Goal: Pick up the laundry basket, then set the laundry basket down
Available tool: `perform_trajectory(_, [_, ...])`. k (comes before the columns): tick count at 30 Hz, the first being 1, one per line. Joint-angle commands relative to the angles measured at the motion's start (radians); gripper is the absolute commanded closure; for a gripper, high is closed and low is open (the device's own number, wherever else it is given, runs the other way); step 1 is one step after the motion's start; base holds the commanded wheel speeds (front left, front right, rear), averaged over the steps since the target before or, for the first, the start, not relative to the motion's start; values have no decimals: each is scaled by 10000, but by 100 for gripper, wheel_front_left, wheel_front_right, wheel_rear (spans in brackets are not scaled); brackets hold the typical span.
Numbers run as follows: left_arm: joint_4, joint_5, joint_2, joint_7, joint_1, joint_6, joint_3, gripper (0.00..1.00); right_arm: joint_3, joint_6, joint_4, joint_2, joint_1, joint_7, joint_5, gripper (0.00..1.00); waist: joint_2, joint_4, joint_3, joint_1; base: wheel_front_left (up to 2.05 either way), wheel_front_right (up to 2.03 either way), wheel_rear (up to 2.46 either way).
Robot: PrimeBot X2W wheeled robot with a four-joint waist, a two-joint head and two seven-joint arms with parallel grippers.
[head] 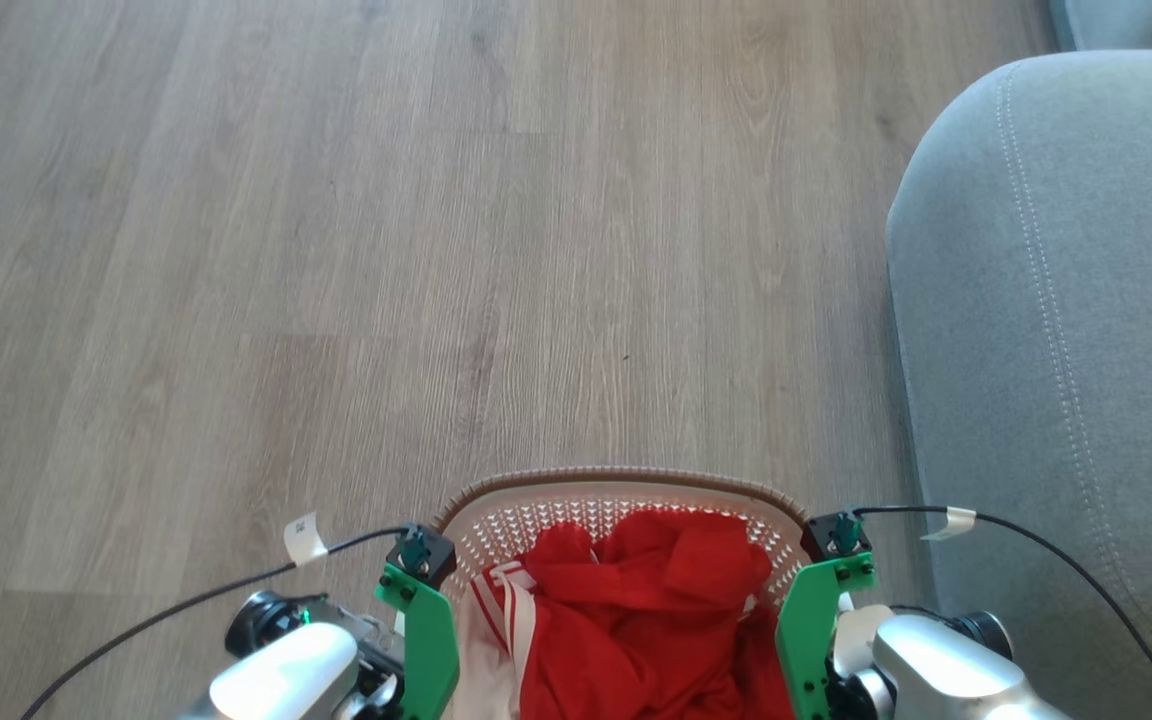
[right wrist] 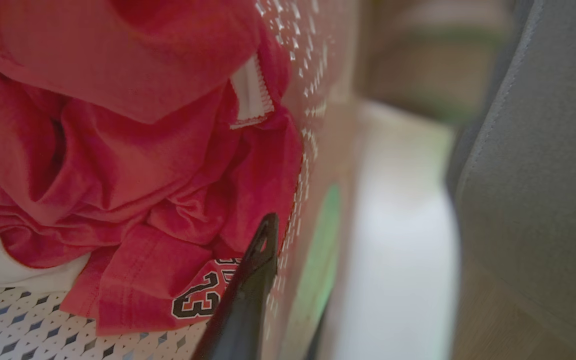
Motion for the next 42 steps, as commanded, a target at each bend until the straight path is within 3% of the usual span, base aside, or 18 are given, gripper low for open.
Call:
perform_trajectory(1, [-568,337,-56,130,-199,-184,-48,100,409,87,-550,314,-258,-126,-168,100,0,22,-37,1,0,0,0])
perform_trajectory(11, [-1391,-174,327,236,-120,-184,-48,100,619,87,-475,314,-308,-183,40,100,0,115,-212,1,0,0,0])
perform_trajectory(42, [-964,-321,102,-111,-112,-184,-42,100,806,87,-227,314,-382,-350,352,100,0,179,-427,1,0,0,0])
